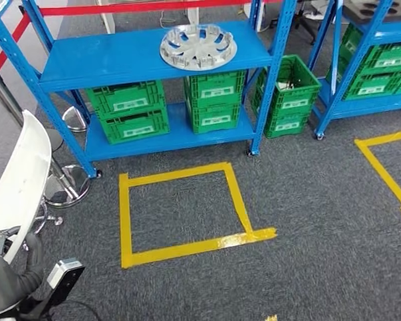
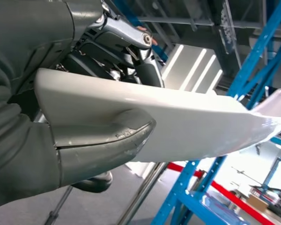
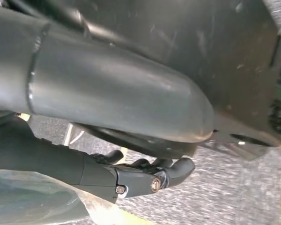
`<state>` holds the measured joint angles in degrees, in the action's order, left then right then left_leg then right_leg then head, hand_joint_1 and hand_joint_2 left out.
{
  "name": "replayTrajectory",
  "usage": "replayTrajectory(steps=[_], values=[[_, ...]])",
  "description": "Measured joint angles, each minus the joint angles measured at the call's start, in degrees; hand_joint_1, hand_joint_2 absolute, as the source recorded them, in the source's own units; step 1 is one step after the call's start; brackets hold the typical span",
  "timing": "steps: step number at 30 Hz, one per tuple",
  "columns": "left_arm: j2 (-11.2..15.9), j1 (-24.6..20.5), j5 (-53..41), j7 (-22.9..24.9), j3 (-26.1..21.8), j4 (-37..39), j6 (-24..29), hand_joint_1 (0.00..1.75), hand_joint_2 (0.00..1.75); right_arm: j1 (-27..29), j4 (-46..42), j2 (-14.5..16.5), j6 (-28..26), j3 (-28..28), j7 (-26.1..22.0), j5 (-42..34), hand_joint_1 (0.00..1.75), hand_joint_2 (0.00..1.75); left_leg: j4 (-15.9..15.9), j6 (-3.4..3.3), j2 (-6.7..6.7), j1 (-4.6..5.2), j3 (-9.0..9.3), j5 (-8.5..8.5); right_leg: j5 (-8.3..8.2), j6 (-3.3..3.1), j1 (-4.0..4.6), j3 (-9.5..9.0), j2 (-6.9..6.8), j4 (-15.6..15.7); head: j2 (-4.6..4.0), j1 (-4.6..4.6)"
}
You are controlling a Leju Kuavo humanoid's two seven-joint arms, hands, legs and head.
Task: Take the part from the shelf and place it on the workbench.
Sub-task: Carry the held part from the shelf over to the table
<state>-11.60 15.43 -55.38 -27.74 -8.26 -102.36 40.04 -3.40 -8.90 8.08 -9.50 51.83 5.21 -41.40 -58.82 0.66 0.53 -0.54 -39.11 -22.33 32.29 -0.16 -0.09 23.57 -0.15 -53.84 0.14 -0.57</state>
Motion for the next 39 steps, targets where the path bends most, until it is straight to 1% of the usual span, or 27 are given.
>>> replayTrajectory(steps=[2, 3, 4, 6, 8, 10, 11, 13, 14, 16, 18, 19, 20, 21, 22, 23, 25, 27, 29, 30, 31, 33, 34, 35, 36, 37, 39], values=[[0.3, 0.0, 0.0, 0.1, 0.1, 0.2, 0.0, 1.75, 1.75, 0.0, 0.0, 0.0, 0.0, 0.0, 0.0, 0.0, 0.00, 0.00, -6.1, 0.42, -0.10, -0.06, -0.90, -6.79, -1.55, -0.66, 0.13, 1.83, -0.22, -0.2, 0.00, 0.26], [0.4, 0.0, 0.1, 0.1, 0.1, 0.2, 0.0, 1.75, 1.75, 0.0, 0.0, 0.0, 0.0, 0.0, 0.0, 0.0, 0.00, 0.00, -10.2, 0.53, -0.11, -0.07, -1.21, -9.33, -2.29, -0.78, 0.25, 2.72, -0.31, -0.4, 0.00, 0.31], [0.5, 0.0, 0.1, 0.1, 0.1, 0.3, 0.0, 1.75, 1.75, 0.0, 0.0, 0.0, 0.0, 0.0, 0.0, 0.0, 0.00, 0.00, -13.6, 0.57, -0.11, -0.06, -1.23, -10.36, -2.99, -0.81, 0.35, 3.77, -0.37, -0.8, -0.01, 0.31], [0.7, 0.0, 0.1, 0.1, 0.2, 0.5, 0.0, 1.75, 1.75, 0.0, 0.0, 0.0, 0.0, 0.0, 0.0, 0.0, 0.00, 0.00, -15.6, 0.41, -0.11, -0.05, 0.66, -8.52, -4.16, -0.76, 0.49, 6.03, -0.47, -1.9, 0.00, 0.31], [0.7, -0.1, 0.1, 0.1, 0.2, 0.6, 0.0, 1.75, 1.75, 0.0, 0.0, 0.0, 0.0, 0.0, 0.0, 0.0, 0.00, 0.00, -9.7, -0.11, -0.20, 0.02, 5.85, -6.62, -5.01, -0.55, 0.54, 8.34, -0.46, -3.1, 0.01, 0.31], [0.8, -0.2, 0.1, 0.1, 0.3, 0.6, 0.0, 1.75, 1.75, -0.1, 0.0, 0.0, 0.0, 0.0, 0.0, 0.0, 0.00, 0.00, -1.9, -0.72, -0.33, 0.25, 10.96, -7.87, -5.73, -0.09, 0.66, 9.85, -0.38, -4.1, 0.01, 0.28], [0.8, -0.2, 0.2, 0.2, 0.3, 0.6, 0.0, 1.75, 1.75, -0.1, -0.1, 0.0, 0.0, 0.0, 0.0, 0.0, 0.00, 0.00, 0.3, -1.01, -0.38, 0.42, 12.06, -8.69, -6.17, 0.23, 0.65, 10.30, -0.37, -4.4, 0.01, 0.26], [0.9, -0.3, 0.2, 0.4, 0.5, 0.6, 0.0, 1.75, 1.75, -0.1, 0.0, 0.0, 0.0, 0.0, 0.0, 0.0, 0.00, 0.00, 1.4, -1.63, -0.30, 0.52, 11.77, -8.46, -6.96, 0.92, 0.55, 10.93, -0.33, -4.4, 0.00, 0.31], [1.0, -0.4, 0.2, 0.6, 0.6, 0.6, 0.0, 1.75, 1.75, -0.1, 0.0, 0.0, 0.0, 0.0, 0.0, 0.0, 0.00, 0.00, 1.5, -2.05, -0.23, 0.42, 11.19, -7.93, -6.56, 1.29, 0.48, 11.40, -0.23, -4.7, 0.00, 0.31], [1.1, -0.5, 0.4, 1.4, 1.0, 0.7, 0.0, 1.75, 1.75, -0.1, 0.0, 0.0, -0.1, 0.0, 0.0, -0.1, 0.00, 0.00, 1.8, -2.77, -0.07, 0.12, 9.72, -6.64, -2.85, 1.98, 0.38, 12.86, -0.02, -7.6, -0.01, 0.12], [1.3, -0.6, 0.5, 2.3, 1.5, 0.9, 0.0, 1.75, 1.75, -0.2, 0.0, 0.0, -0.1, 0.0, -0.1, -0.1, 0.00, 0.00, 1.7, -3.02, 0.00, 0.11, 8.10, -5.36, 2.34, 2.51, 0.24, 14.63, 0.04, -13.9, 0.00, -0.12], [1.4, -0.6, 0.5, 2.6, 1.6, 1.0, 0.0, 1.75, 1.75, -0.2, 0.0, 0.0, -0.1, 0.0, -0.1, -0.1, 0.00, 0.00, 1.7, -2.98, 0.05, 0.12, 7.26, -4.69, 3.44, 2.69, 0.18, 15.23, 0.04, -17.3, 0.01, -0.14], [1.5, -0.6, 0.4, 2.8, 1.8, 1.1, 0.0, 1.75, 1.75, -0.2, 0.0, 0.0, -0.1, 0.0, -0.1, -0.1, 0.00, 0.00, 1.7, -2.91, 0.11, 0.12, 6.43, -4.03, 3.00, 2.81, 0.12, 15.26, 0.04, -19.5, 0.01, -0.14], [1.6, -0.6, 0.4, 2.9, 1.9, 1.2, 0.0, 1.75, 1.75, -0.2, 0.0, 0.0, -0.1, 0.0, -0.1, -0.1, 0.00, 0.00, 1.6, -2.79, 0.16, 0.12, 5.64, -3.40, 1.38, 2.86, 0.05, 14.45, 0.03, -19.9, 0.01, -0.15], [1.7, -0.6, 0.3, 3.0, 2.1, 1.4, 0.0, 1.75, 1.75, -0.2, 0.0, 0.0, -0.2, 0.0, -0.1, -0.1, 0.00, 0.00, 1.6, -2.63, 0.19, 0.11, 4.92, -2.81, -0.61, 2.85, -0.03, 12.57, 0.03, -18.3, 0.01, -0.14], [1.8, -0.6, 0.3, 3.1, 2.2, 1.4, 0.0, 1.75, 1.75, -0.2, 0.0, 0.0, -0.2, 0.0, -0.1, -0.2, 0.00, 0.00, 1.6, -2.41, 0.18, 0.11, 4.44, -2.28, -1.95, 2.78, -0.10, 9.72, 0.03, -14.8, 0.01, -0.15], [2.0, -0.7, 0.3, 3.1, 2.4, 1.5, 0.0, 1.75, 1.75, -0.1, 0.0, 0.0, -0.3, 0.0, 0.0, -0.3, 0.00, 0.00, 1.4, -1.87, 0.16, 0.28, 3.89, -1.44, -1.57, 2.43, -0.08, 3.51, 0.07, -5.9, 0.00, -0.21], [2.2, -0.7, 0.3, 3.1, 2.6, 1.6, 0.0, 1.75, 1.75, -0.1, 0.0, 0.0, -0.4, 0.0, -0.1, -0.3, 0.00, 0.00, 1.3, -1.20, 0.20, 0.38, 3.68, -0.65, -0.08, 1.76, 0.09, 1.09, 0.16, -1.4, 0.00, -0.25], [2.4, -0.7, 0.4, 3.1, 2.7, 1.6, 0.0, 1.75, 1.75, 0.0, 0.0, 0.0, -0.4, 0.0, -0.2, -0.3, 0.00, 0.00, 1.2, -0.48, 0.19, 0.25, 3.44, -0.41, -0.32, 0.74, 0.06, 1.68, 0.07, -1.0, 0.00, -0.25], [2.5, -0.7, 0.4, 3.1, 2.7, 1.6, 0.0, 1.75, 1.75, 0.1, 0.0, 0.0, -0.4, 0.0, -0.2, -0.3, 0.00, 0.00, 0.4, -0.15, 0.14, 0.18, 3.09, -1.37, -0.68, 0.19, 0.00, 1.95, -0.04, -0.9, -0.01, -0.18], [2.6, -0.7, 0.5, 3.1, 2.7, 1.6, 0.0, 1.75, 1.75, 0.1, 0.0, 0.0, -0.4, 0.0, -0.2, -0.3, 0.00, 0.00, -1.6, 0.13, 0.08, 0.10, 2.40, -3.21, -1.10, -0.28, -0.07, 2.27, -0.18, -0.8, -0.01, -0.08], [2.8, -0.7, 0.5, 3.1, 2.7, 1.6, 0.0, 1.75, 1.75, 0.2, 0.0, 0.0, -0.4, 0.0, -0.2, -0.3, 0.00, 0.00, -8.9, 0.55, 0.01, -0.01, 0.23, -8.32, -1.76, -0.75, 0.01, 2.99, -0.39, -0.9, -0.01, 0.13], [2.9, -0.6, 0.5, 3.1, 2.7, 1.7, 0.0, 1.75, 1.75, 0.3, 0.0, 0.0, -0.4, 0.0, -0.2, -0.3, 0.00, 0.00, -12.5, 0.68, 0.00, -0.04, -0.64, -10.12, -2.02, -0.80, 0.09, 3.32, -0.45, -1.0, -0.01, 0.16], [3.0, -0.6, 0.5, 3.1, 2.8, 1.8, 0.0, 1.75, 1.75, 0.4, 0.0, 0.0, -0.4, 0.0, -0.2, -0.4, 0.00, 0.00, -14.6, 0.71, 0.00, -0.04, -0.84, -10.82, -2.23, -0.78, 0.16, 3.54, -0.48, -1.1, -0.01, 0.16], [3.1, -0.5, 0.5, 3.1, 2.8, 1.8, 0.0, 1.75, 1.75, 0.4, 0.0, 0.0, -0.4, 0.0, -0.3, -0.3, 0.00, 0.00, -14.5, 0.65, 0.00, -0.03, -0.05, -10.29, -2.37, -0.74, 0.21, 3.66, -0.48, -1.2, -0.01, 0.15], [3.1, -0.5, 0.5, 3.1, 2.8, 1.8, 0.0, 1.75, 1.75, 0.5, 0.0, 0.0, -0.4, 0.0, -0.5, -0.3, 0.00, 0.00, -12.2, 0.48, -0.02, -0.02, 1.68, -8.86, -2.45, -0.69, 0.25, 3.69, -0.45, -1.4, -0.01, 0.16], [3.3, -0.5, 0.5, 3.2, 2.8, 1.8, 0.0, 1.75, 1.75, 0.5, 0.0, 0.0, -0.6, 0.0, -0.9, 0.1, 0.00, 0.00, -4.6, -0.18, -0.11, 0.09, 6.27, -5.79, -2.45, -0.51, 0.37, 4.05, -0.38, -1.9, 0.00, 0.15]])
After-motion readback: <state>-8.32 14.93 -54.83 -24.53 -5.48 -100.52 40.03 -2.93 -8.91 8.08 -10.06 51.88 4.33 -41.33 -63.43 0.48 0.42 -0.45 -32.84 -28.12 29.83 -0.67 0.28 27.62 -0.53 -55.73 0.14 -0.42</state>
